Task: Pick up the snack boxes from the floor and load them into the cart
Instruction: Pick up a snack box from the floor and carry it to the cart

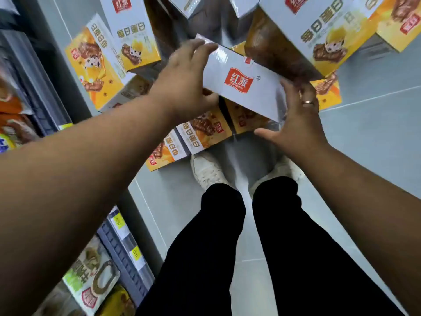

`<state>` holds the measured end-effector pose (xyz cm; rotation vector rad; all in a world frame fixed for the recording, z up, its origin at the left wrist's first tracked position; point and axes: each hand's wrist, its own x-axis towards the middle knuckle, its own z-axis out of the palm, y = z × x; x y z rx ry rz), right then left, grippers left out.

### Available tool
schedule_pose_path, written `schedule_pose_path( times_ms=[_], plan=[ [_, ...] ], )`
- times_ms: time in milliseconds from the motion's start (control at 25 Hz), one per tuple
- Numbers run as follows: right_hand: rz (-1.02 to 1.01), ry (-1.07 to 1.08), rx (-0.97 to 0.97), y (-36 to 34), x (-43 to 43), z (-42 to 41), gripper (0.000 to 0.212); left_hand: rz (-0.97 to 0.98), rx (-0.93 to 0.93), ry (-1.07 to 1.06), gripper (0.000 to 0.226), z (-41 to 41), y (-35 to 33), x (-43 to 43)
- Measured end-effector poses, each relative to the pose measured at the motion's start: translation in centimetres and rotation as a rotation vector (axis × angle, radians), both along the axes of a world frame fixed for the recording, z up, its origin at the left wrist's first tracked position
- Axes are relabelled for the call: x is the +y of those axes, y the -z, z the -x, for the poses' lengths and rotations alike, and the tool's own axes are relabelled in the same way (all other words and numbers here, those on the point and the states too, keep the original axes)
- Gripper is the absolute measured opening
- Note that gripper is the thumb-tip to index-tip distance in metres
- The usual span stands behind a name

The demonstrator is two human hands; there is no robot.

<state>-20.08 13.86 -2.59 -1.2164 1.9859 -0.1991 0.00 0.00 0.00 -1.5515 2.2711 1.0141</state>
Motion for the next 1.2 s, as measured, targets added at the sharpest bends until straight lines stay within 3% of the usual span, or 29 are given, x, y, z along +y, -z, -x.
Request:
schedule_pose_path(
  times_ms=[80, 200, 440, 640, 840, 1200],
  plan=[
    [0.038, -0.035, 0.094, 1.9, -0.1, 0.4, 0.110, 0.070, -0.084, 0.244, 0.099, 0.1, 1.9, -0.6],
    [0.127, -0.063, 0.193, 5.0, 0.4, 0.8, 0.106, 0.106, -0.214, 0.395, 0.113, 0.0, 4.9, -2.3],
    [0.291, -0.026, 0.163, 8.1, 0.5, 1.1, 0.096, 0.153, -0.150, 0.462, 0.101, 0.0, 7.0, -4.6],
    [0.312, -0.110, 0.136, 3.7, 1.3, 1.3, 0.090, 0.192, -0.094, 0.478, 0.098, -2.2, 3.1, -3.8],
    [0.357, -0.172, 0.154, -9.5, 1.1, 1.9, 0.089, 0.210, -0.053, 0.481, 0.100, -3.0, -9.6, -4.1],
    [0.533, -0.064, 0.081, -40.9, 1.3, 8.0, 0.078, 0.260, 0.059, 0.551, 0.102, 3.2, -41.5, -5.6]
  ],
)
